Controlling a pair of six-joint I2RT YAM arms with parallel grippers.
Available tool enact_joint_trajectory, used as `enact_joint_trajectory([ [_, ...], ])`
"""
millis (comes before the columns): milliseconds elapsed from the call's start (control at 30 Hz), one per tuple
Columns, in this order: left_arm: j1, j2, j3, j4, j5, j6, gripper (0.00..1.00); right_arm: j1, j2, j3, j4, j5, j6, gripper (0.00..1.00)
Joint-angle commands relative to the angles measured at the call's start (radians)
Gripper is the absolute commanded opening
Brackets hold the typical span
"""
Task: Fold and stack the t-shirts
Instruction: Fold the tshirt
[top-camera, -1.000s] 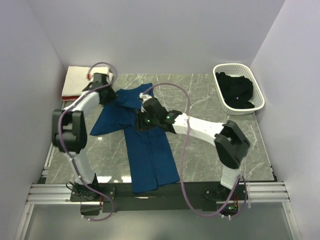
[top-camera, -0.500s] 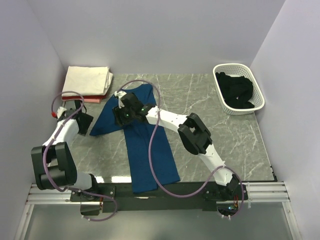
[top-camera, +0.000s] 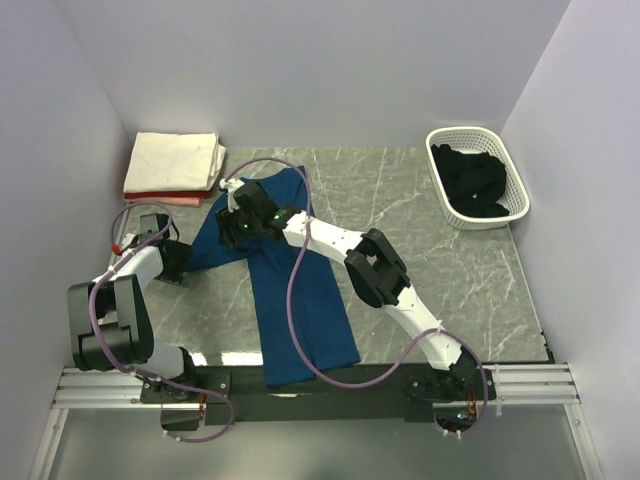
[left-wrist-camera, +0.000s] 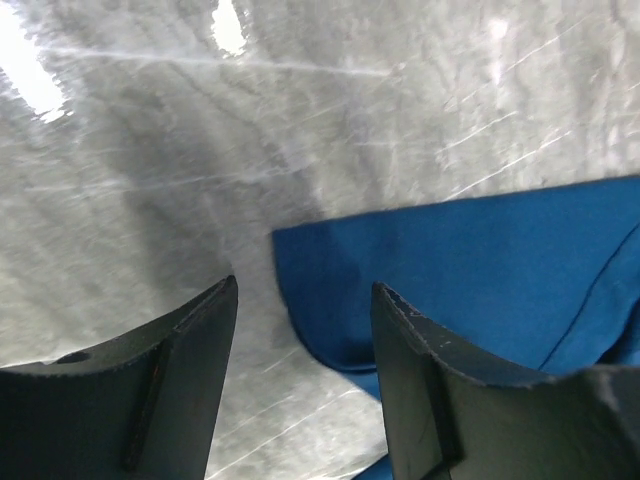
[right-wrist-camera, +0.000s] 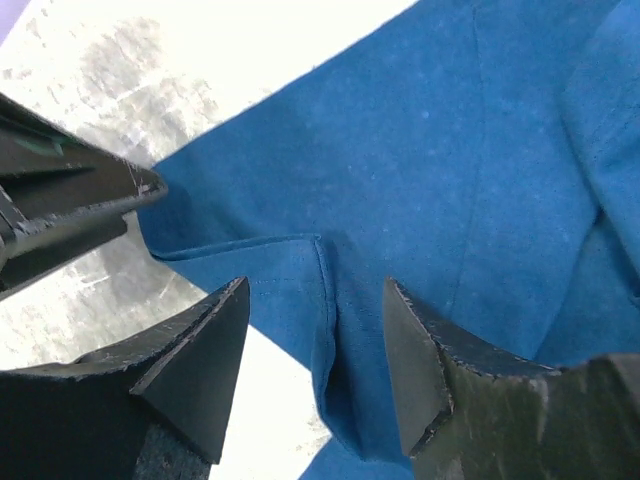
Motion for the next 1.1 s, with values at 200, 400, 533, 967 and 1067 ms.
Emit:
enact_joint_trajectory([
  [200, 0.004, 0.043, 0.009, 0.056, 0.002, -0.028, 0.53, 0.018, 0.084, 0.107, 0.026, -0.042, 0.024, 0.62],
  [400, 0.004, 0.049, 0.011, 0.063, 0.007, -0.022, 0.35, 0.020, 0.087, 0.098, 0.042, -0.040, 0.036, 0.59],
  [533, 0.005, 0.046, 0.020, 0.068, 0.008, -0.007, 0.15, 0.020, 0.086, 0.102, 0.037, -0.030, 0.033, 0.48],
  [967, 0.004, 0.055, 0.257, 0.030, 0.025, 0.096, 0.01, -0.014, -0.112, -0.088, 0.112, 0.062, 0.057, 0.09],
  [1067, -0.006, 0.083, 0.342, 0.025, 0.053, 0.124, 0.01, -0.029, -0.186, -0.166, 0.152, 0.088, 0.077, 0.08],
])
